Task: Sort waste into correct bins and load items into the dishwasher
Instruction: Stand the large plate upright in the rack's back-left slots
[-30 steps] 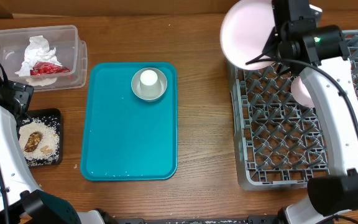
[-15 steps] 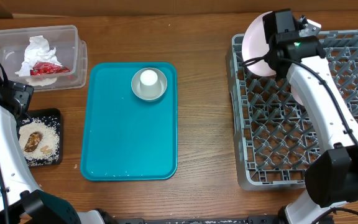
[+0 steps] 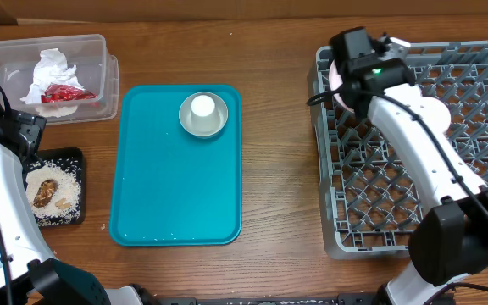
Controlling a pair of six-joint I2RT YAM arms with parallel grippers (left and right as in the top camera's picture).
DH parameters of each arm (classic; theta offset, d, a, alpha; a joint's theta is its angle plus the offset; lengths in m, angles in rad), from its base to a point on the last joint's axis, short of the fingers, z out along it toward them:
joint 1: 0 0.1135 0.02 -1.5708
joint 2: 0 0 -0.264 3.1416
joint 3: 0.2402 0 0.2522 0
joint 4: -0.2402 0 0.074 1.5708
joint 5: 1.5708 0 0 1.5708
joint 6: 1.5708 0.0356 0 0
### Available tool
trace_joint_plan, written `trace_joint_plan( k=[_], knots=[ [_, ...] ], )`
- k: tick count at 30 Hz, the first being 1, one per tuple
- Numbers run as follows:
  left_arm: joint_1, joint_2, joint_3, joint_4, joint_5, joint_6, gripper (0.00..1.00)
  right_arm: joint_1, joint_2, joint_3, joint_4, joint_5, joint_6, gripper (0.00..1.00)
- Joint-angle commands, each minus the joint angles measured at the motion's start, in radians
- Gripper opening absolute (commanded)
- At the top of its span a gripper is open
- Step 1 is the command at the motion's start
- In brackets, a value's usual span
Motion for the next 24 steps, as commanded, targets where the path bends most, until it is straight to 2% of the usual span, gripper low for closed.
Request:
trace_joint_plan(
  k=[1,3,4,6,7,10,11,15,19,24],
  knots=[
    [-0.002,0.007,0.002,0.001,-0.014,-0.013,1.0,0.051,-0.044,-0.002,0.002,0.014,0.004,0.32],
    [-0.002,0.007,0.002,0.001,-0.014,-0.013,1.0,0.066,-0.061,-0.002,0.012,0.013,0.004,0.64],
    [-0.002,0.007,0.002,0.001,-0.014,-0.013,1.0,0.069,-0.072,-0.002,0.026,0.01,0.004,0.7],
    [-0.002,0.007,0.002,0.001,-0.014,-0.013,1.0,0.065,-0.074,-0.002,0.042,0.01,0.004,0.6],
    [-0.002,0.007,0.002,0.0,-0.014,-0.013,1.0,0.055,-0.071,-0.002,0.051,0.006,0.004,0.45],
    [-0.002,0.007,0.002,0.001,-0.014,-0.013,1.0,0.018,-0.054,-0.002,0.083,-0.068,0.004,0.08],
    [-0.002,0.007,0.002,0.001,-0.014,-0.013,1.0,0.003,-0.047,-0.003,0.095,-0.102,0.003,0.04],
    [-0.002,0.007,0.002,0.001,-0.014,-0.013,1.0,-0.075,-0.004,-0.003,0.154,-0.309,-0.006,0.04],
    [-0.002,0.007,0.002,0.001,-0.014,-0.013,1.0,-0.139,0.041,-0.003,0.237,-0.638,-0.12,0.04],
    [-0.002,0.007,0.002,0.001,-0.014,-0.013,1.0,-0.15,0.109,-0.003,0.249,-0.732,-0.139,0.04]
  ],
)
